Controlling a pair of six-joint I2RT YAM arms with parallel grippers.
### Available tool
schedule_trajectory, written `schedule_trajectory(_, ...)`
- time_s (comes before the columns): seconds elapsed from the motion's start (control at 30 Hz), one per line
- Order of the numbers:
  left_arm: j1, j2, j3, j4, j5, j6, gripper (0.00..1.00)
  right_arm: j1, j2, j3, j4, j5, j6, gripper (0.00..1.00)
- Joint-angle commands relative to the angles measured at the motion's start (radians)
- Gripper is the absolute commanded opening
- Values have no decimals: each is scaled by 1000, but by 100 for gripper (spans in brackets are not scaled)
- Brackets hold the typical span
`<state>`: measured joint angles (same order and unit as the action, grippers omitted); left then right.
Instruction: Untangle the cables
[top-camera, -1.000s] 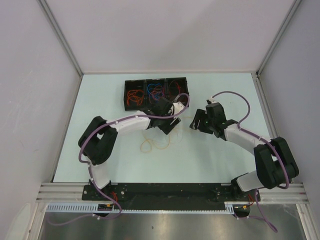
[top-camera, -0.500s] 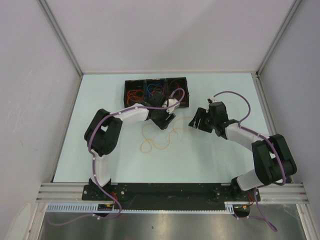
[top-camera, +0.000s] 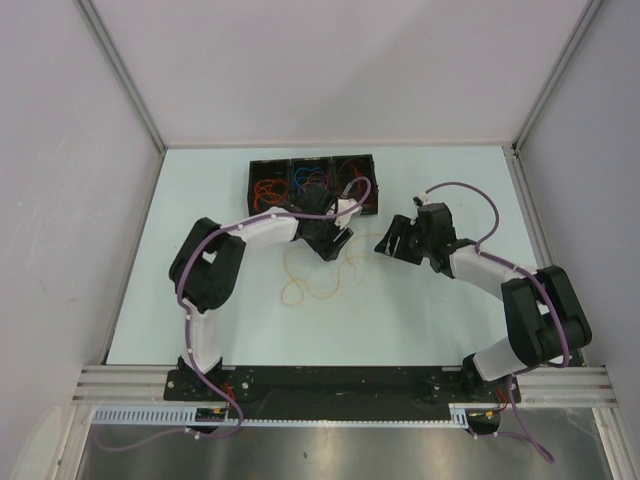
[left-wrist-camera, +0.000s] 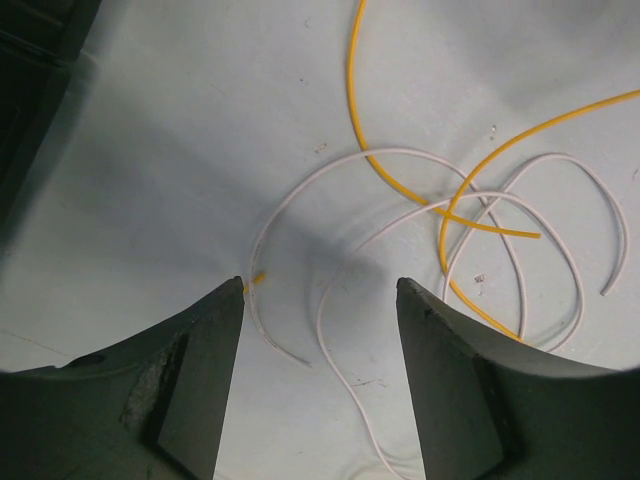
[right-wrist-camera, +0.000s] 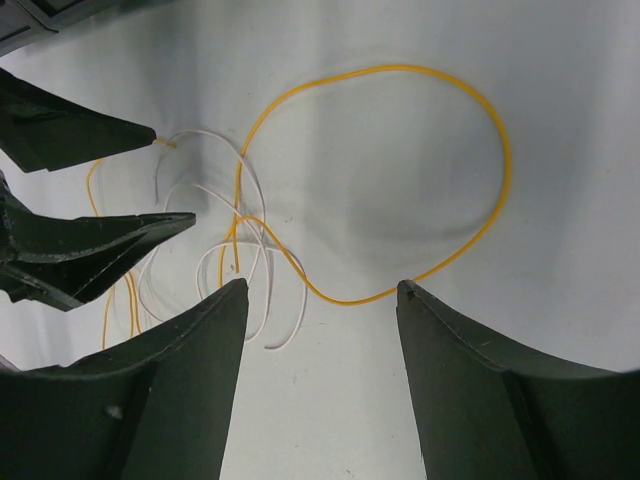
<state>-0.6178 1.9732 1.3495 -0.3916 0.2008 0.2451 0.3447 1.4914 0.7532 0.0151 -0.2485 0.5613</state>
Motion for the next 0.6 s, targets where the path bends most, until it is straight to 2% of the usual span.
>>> schedule_trajectory(0.0, 1, 41, 66, 10, -9, 22, 67, -4, 9, 0, 39, -18, -4, 66)
schedule_trajectory(0.4, 46, 104, 106, 20, 55, 13, 60, -10, 21, 0, 52, -46, -5, 65)
schedule_trajectory(0.57, 49, 118, 126, -32, 86, 6, 33, -15, 26, 0, 54, -54, -3, 64)
